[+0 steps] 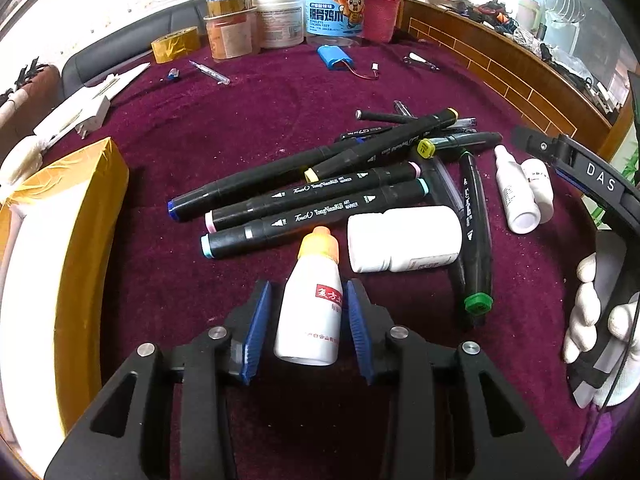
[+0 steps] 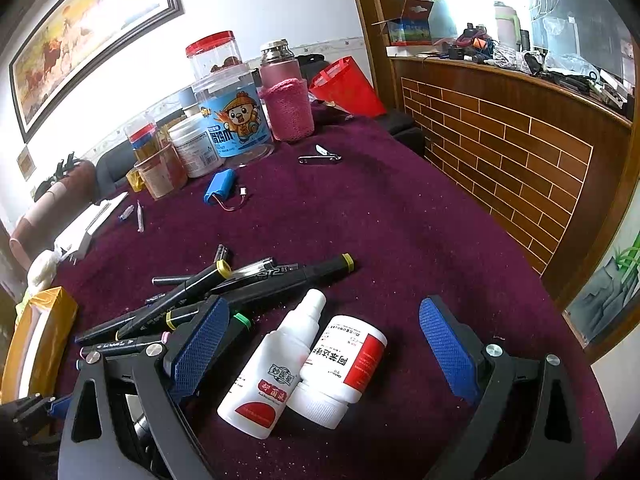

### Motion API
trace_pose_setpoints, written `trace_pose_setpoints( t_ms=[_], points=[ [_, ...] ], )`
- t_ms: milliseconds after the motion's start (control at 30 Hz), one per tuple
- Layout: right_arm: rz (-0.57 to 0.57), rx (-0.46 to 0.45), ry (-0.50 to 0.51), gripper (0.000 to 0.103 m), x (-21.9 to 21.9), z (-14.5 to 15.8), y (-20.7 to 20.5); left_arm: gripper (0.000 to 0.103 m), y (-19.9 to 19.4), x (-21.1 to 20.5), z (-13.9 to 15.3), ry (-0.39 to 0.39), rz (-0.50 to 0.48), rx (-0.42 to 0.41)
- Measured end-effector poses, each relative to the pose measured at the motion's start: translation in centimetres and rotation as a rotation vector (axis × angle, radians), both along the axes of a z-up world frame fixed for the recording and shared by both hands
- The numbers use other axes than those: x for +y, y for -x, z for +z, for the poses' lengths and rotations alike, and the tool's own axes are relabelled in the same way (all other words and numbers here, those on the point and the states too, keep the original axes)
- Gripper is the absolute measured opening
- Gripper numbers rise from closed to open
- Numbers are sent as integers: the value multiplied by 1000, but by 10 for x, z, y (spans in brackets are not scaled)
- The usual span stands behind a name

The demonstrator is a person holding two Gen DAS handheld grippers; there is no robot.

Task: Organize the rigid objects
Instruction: 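Grasp the white orange-capped bottle with the left gripper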

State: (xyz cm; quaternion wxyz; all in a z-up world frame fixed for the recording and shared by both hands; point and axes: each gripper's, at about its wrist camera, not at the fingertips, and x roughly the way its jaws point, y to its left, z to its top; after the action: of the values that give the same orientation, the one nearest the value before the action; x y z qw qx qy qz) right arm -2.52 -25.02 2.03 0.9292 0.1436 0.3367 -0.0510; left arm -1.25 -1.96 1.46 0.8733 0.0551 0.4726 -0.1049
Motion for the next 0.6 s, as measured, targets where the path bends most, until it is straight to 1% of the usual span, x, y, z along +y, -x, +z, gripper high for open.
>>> trace_pose_setpoints(
  t_ms=[267, 600],
  points=[
    [1, 5, 1, 94, 0, -1, -2, 38, 0, 1, -1, 2, 0, 1],
    [1, 15, -4, 94, -1, -2, -3, 45, 2, -3, -2, 1, -9, -12]
  ],
)
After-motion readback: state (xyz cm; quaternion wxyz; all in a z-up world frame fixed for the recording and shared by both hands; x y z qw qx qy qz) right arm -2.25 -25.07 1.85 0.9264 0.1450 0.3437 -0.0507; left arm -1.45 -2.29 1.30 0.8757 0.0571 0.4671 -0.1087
